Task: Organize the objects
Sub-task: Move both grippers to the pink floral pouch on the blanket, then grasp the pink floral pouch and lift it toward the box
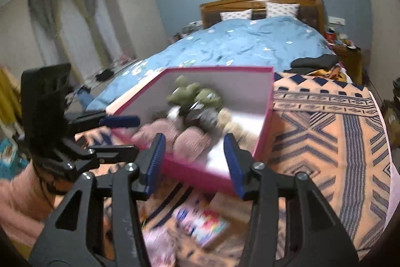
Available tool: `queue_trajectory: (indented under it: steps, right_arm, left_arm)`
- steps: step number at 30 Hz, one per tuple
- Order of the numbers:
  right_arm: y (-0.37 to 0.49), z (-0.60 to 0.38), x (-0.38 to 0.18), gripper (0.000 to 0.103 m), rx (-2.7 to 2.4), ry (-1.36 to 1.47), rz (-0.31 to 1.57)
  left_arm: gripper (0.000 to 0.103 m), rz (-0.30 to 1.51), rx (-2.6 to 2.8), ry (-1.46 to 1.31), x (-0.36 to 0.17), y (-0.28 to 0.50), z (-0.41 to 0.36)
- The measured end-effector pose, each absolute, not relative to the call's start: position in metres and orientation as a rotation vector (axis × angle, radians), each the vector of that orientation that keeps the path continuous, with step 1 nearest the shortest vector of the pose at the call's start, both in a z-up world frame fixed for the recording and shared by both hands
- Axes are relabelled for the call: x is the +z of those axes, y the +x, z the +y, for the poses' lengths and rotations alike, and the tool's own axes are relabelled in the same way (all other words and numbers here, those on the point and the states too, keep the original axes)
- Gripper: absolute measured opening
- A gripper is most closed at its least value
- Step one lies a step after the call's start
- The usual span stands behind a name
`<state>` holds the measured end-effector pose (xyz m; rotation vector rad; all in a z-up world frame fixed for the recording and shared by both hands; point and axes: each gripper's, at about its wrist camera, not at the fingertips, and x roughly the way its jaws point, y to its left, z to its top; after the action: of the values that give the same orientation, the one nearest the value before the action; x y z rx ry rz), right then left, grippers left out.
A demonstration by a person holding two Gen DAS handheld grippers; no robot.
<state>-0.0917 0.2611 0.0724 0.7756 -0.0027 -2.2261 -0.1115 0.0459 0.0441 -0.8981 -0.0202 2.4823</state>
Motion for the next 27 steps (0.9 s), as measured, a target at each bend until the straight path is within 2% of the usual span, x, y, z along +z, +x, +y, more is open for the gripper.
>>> queue_trajectory:
  steps: [4,13,17,23,27]
  right_arm:
    - [-0.057,0.264,0.050,0.051,-2.143,0.841,0.035]
    - [-0.020,0.286,-0.018,0.051,-2.061,1.078,-0.069]
    - [-0.012,0.286,-0.032,0.052,-2.054,1.122,-0.093]
    - [-0.012,0.283,-0.048,0.053,-2.027,1.152,-0.149]
    - [-0.010,0.281,-0.048,0.051,-2.027,1.136,-0.171]
  left_arm:
    - [0.076,0.042,2.423,-0.923,0.025,-0.080,0.058]
    - [0.074,0.030,2.261,-1.087,-0.034,-0.053,0.081]
    - [0.069,0.018,2.234,-1.125,-0.045,-0.047,0.085]
    - [0.068,-0.014,2.208,-1.154,-0.050,-0.043,0.079]
    - [0.060,-0.046,2.180,-1.165,-0.054,-0.041,0.079]
